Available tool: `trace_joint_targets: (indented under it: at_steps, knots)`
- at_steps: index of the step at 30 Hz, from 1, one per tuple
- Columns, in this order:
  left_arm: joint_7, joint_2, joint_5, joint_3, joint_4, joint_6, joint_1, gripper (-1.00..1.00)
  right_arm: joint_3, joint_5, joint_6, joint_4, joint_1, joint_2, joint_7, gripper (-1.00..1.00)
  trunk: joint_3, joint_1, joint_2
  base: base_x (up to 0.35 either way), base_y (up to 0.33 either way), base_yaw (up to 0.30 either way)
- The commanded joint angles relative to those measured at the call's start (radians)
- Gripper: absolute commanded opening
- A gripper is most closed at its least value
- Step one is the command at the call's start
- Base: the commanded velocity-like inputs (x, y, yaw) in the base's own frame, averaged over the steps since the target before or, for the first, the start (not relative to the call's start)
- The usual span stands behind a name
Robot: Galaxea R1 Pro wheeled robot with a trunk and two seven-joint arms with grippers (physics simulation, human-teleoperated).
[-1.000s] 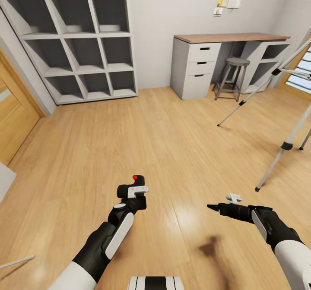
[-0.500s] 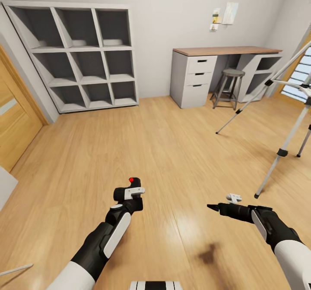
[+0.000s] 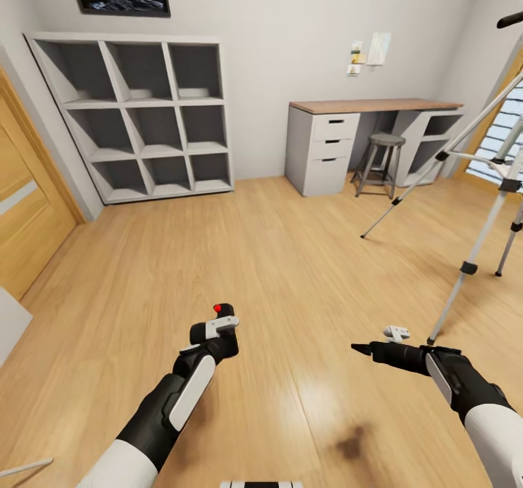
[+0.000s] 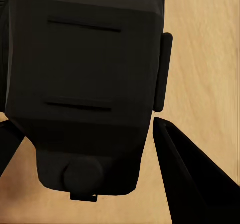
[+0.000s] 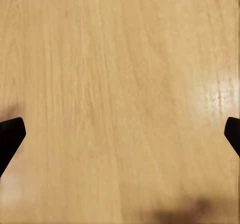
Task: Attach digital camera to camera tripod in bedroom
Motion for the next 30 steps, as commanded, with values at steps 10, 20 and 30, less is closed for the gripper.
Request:
trace_joint_targets:
  at_steps: [10, 20, 30]
  knots:
    - [0.007, -0.001, 0.069, 0.006, -0.007, 0.006, -0.001, -1.00, -0.006, -0.007, 0.015, -0.001, 0.000, -0.034, 0.006, 1.00, 0.038, -0.005, 0.002, 0.000, 0.000, 0.000]
    - [0.004, -0.001, 0.144, 0.006, -0.001, -0.006, -0.001, -1.00, -0.006, -0.008, 0.015, -0.001, 0.000, -0.036, 0.006, 1.00, 0.077, -0.009, 0.004, 0.000, 0.000, 0.000]
    - [0.004, -0.001, 0.154, 0.003, -0.002, -0.004, -0.001, -1.00, -0.006, -0.007, 0.016, -0.002, 0.000, -0.036, 0.000, 1.00, 0.115, -0.014, 0.007, 0.000, 0.000, 0.000]
